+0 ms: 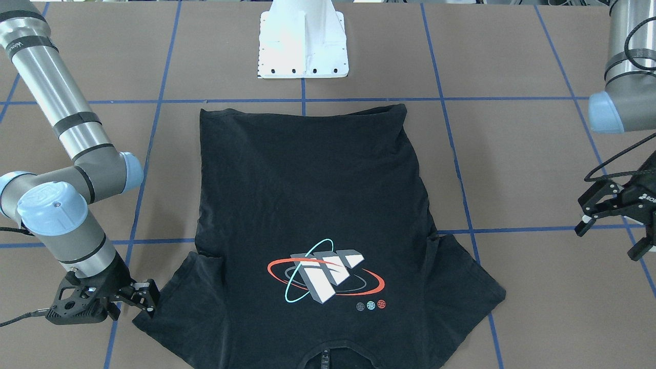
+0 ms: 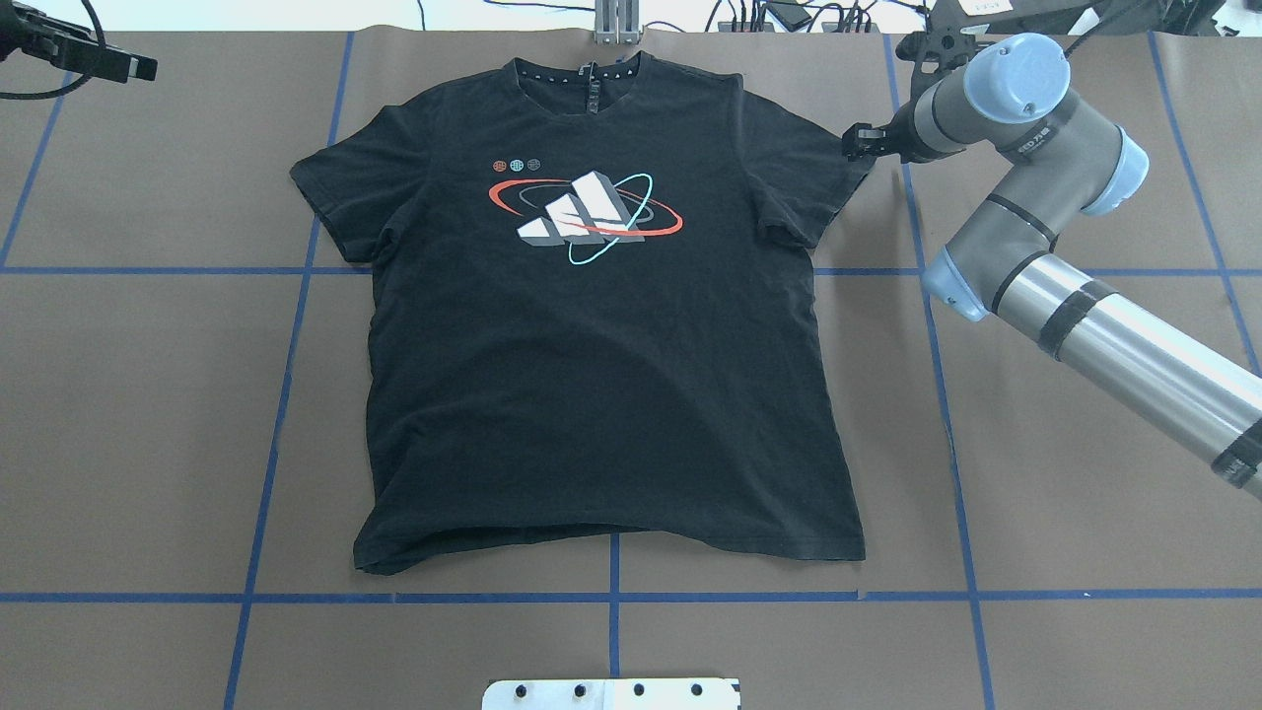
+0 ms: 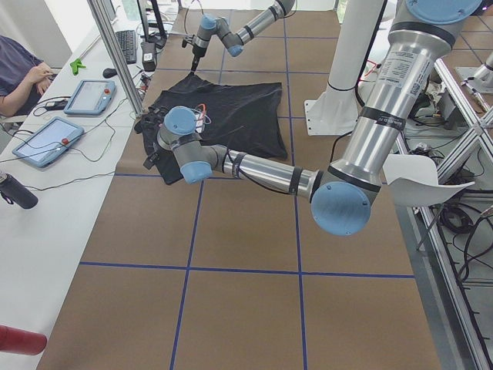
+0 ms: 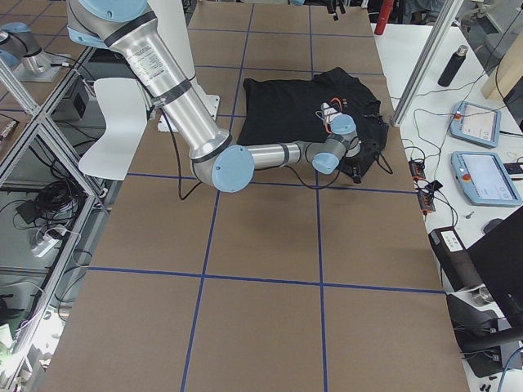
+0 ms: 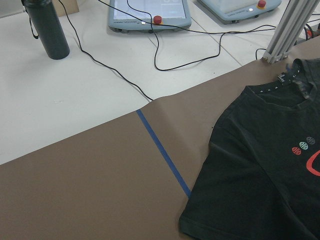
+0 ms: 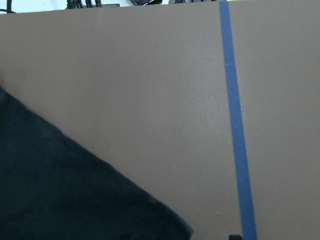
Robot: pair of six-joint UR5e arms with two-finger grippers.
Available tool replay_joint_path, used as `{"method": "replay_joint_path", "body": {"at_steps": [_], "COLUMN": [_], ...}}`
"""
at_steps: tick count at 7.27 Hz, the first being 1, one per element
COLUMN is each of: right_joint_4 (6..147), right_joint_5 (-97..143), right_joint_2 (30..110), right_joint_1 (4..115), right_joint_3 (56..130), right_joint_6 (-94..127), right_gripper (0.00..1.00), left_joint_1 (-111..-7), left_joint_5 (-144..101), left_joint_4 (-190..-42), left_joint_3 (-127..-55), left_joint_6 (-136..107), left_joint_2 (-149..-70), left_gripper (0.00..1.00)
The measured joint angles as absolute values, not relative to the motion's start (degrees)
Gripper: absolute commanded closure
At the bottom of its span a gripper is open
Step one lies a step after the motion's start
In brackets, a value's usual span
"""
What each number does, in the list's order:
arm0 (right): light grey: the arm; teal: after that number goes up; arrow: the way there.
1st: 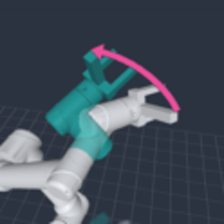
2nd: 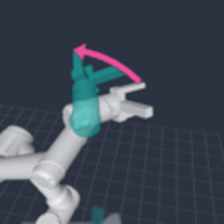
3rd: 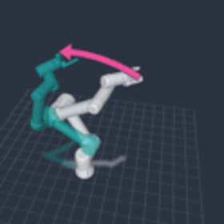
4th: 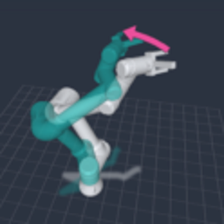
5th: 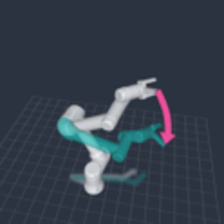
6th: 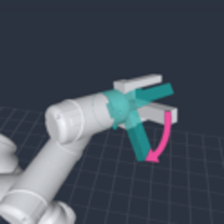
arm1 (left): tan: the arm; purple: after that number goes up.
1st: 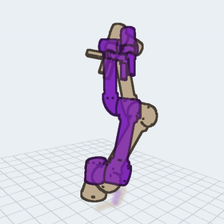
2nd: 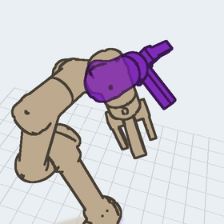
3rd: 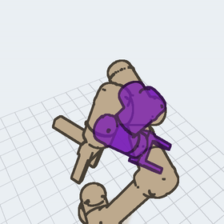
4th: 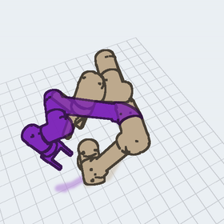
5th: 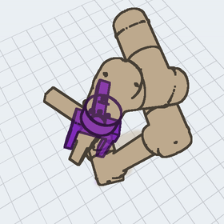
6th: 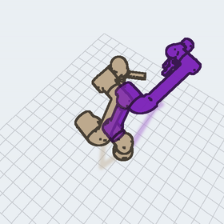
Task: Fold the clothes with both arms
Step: 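Move the right gripper toward the shirt collar farthest from the robot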
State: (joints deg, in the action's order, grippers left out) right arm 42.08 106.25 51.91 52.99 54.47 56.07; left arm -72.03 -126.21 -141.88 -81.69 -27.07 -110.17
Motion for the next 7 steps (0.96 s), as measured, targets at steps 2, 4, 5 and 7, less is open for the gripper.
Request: {"method": "replay_joint_path", "body": {"at_steps": [2, 4, 5, 7], "right_joint_4": [40.3, 39.9, 39.8, 39.8], "right_joint_5": [105.8, 105.8, 105.8, 106.1], "right_joint_2": [50.6, 50.3, 50.4, 50.4], "right_joint_1": [52.8, 52.8, 52.8, 53.3], "right_joint_3": [51.8, 51.2, 51.2, 52.1], "right_joint_6": [56.0, 55.9, 55.7, 55.6], "right_gripper": [0.66, 1.00, 1.00, 1.00], "left_joint_1": [-72.1, -72.1, -72.1, -72.1], "left_joint_5": [-126.2, -126.2, -126.2, -126.2], "left_joint_4": [-142.0, -142.8, -143.0, -143.1], "left_joint_3": [-81.8, -81.7, -81.7, -81.7], "left_joint_6": [-27.1, -27.1, -27.1, -27.1], "left_joint_2": [-110.0, -109.8, -109.7, -109.7], "left_gripper": [0.00, 0.00, 0.00, 0.00]}}
